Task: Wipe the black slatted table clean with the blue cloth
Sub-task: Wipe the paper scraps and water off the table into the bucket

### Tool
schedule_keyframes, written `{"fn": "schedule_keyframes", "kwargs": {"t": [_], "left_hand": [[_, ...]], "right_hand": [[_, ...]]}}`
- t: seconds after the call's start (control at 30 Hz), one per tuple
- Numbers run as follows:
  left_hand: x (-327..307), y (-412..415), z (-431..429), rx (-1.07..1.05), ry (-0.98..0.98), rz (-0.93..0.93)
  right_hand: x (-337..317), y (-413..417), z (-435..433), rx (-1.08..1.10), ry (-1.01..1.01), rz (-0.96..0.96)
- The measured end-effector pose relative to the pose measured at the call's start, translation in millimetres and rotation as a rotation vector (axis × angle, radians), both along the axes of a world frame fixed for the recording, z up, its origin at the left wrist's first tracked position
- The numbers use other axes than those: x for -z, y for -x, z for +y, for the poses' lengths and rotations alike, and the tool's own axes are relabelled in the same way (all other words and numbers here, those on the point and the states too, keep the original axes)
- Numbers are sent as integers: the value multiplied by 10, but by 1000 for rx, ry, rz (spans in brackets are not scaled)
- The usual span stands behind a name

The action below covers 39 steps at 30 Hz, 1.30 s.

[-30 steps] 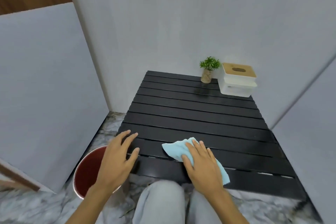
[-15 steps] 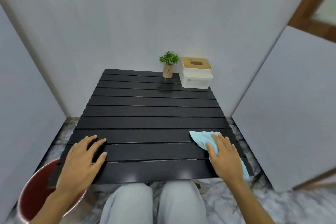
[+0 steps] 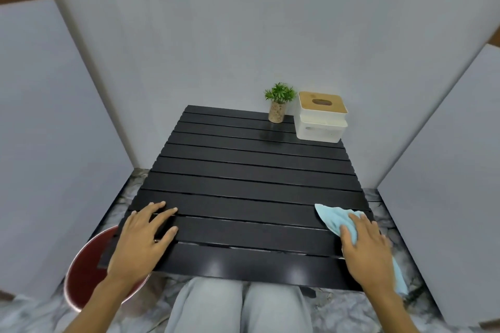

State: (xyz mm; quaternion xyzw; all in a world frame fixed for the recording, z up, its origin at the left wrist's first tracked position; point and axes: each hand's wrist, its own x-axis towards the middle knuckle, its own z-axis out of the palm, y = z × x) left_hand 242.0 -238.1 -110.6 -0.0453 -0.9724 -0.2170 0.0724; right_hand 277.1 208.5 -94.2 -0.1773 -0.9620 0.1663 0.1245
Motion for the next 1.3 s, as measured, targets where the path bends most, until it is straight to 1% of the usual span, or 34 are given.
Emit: {"fn": "schedule_keyframes", "kwargs": {"t": [0.17, 0.37, 0.73, 1.3], "left_hand": [[-11, -36, 8, -14, -36, 4], [-33, -57, 11, -56, 25, 15], [25, -11, -71, -48, 31, 13], [21, -16, -34, -88, 0, 9]], "right_hand": [[-14, 8, -4, 9, 8, -15], [-25, -8, -22, 24, 2, -3], [-15, -27, -20, 33, 32, -66], [-101, -27, -93, 64, 72, -46]]}}
